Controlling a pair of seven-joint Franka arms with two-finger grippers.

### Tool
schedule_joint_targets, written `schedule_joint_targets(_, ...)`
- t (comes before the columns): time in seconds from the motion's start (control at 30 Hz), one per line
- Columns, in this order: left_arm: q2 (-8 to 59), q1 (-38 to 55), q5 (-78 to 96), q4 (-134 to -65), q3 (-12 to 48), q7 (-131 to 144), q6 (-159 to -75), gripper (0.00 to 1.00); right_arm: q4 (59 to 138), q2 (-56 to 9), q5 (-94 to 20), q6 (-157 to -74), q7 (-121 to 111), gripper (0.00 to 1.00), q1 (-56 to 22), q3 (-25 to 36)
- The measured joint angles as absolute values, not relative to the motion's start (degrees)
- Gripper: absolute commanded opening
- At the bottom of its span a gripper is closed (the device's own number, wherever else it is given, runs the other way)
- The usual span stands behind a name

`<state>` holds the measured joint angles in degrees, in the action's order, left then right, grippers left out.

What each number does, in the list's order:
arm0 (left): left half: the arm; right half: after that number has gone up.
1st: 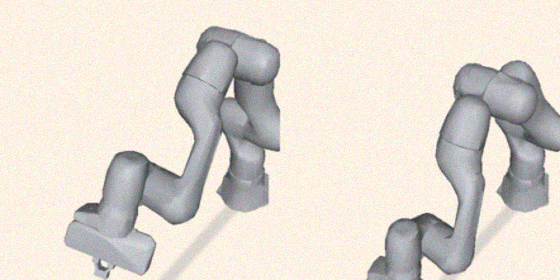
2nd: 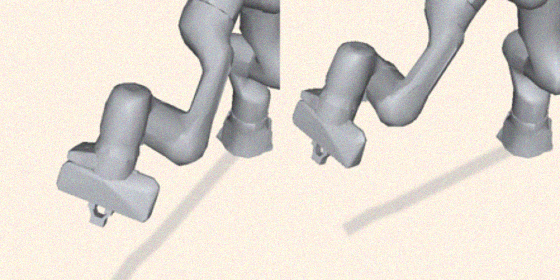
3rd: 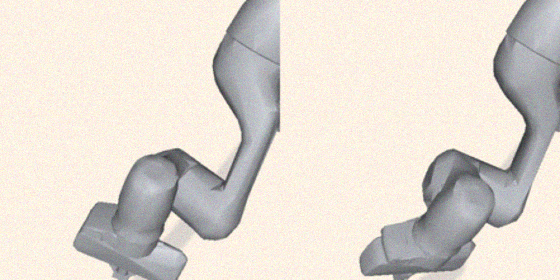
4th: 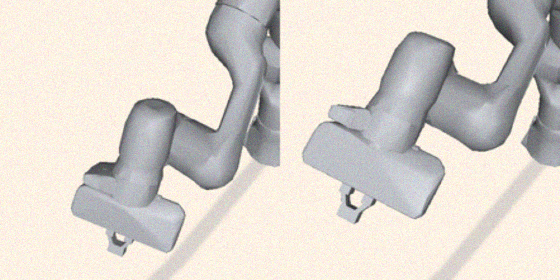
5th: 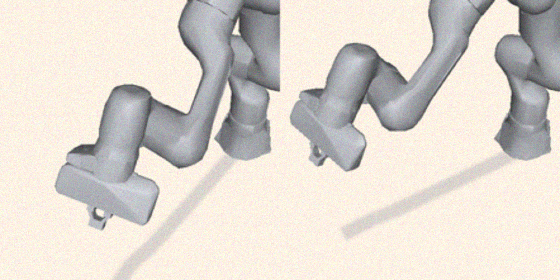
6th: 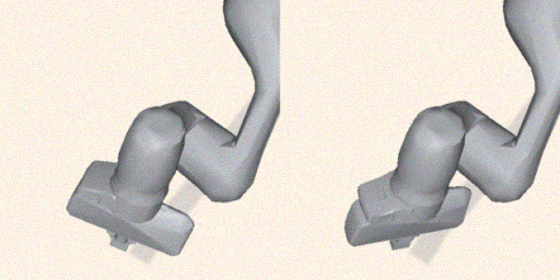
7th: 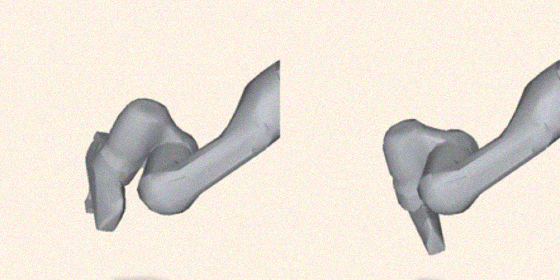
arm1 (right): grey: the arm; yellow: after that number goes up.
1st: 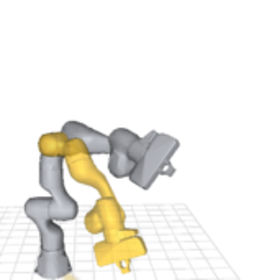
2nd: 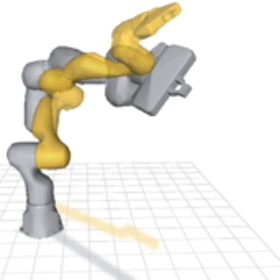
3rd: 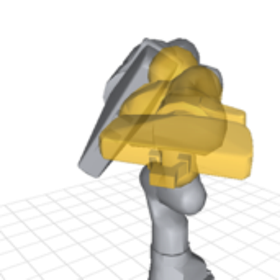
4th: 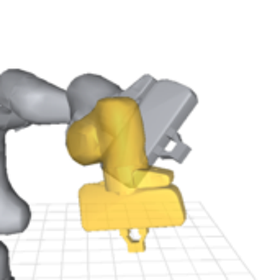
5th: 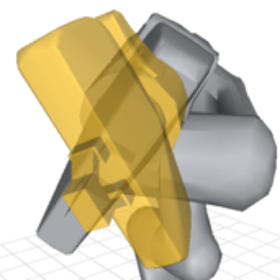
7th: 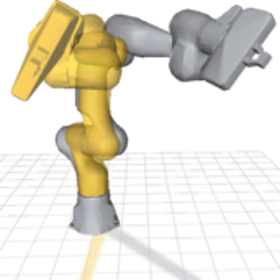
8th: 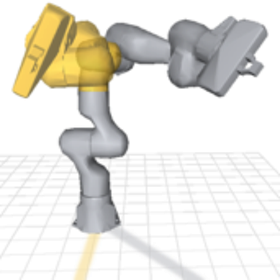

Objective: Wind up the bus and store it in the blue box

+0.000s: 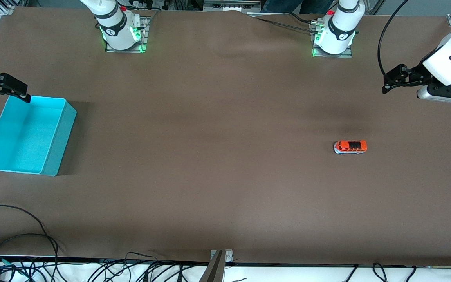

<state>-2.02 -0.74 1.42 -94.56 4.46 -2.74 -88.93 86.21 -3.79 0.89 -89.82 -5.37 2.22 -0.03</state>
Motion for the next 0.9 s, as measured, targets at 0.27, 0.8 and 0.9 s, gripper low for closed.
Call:
schedule_joint_targets(0.27,-2.02,-0.74,1.42,-94.56,4.46,-2.74,-88.91,1.00,86.14,-3.72,0.72,-89.82,-5.37,1.00,2.28,0.24)
schedule_joint_targets(0.8,-2.02,-0.79,1.41,-94.56,4.43,-3.11,-88.63,1.00,86.10,-3.61,0.60,-89.82,-5.37,1.00,2.34,0.74)
schedule_joint_targets(0.9,-2.02,-0.81,1.41,-94.56,4.40,-3.18,-88.62,1.00,86.10,-3.61,0.52,-89.82,-5.37,1.00,2.33,0.73)
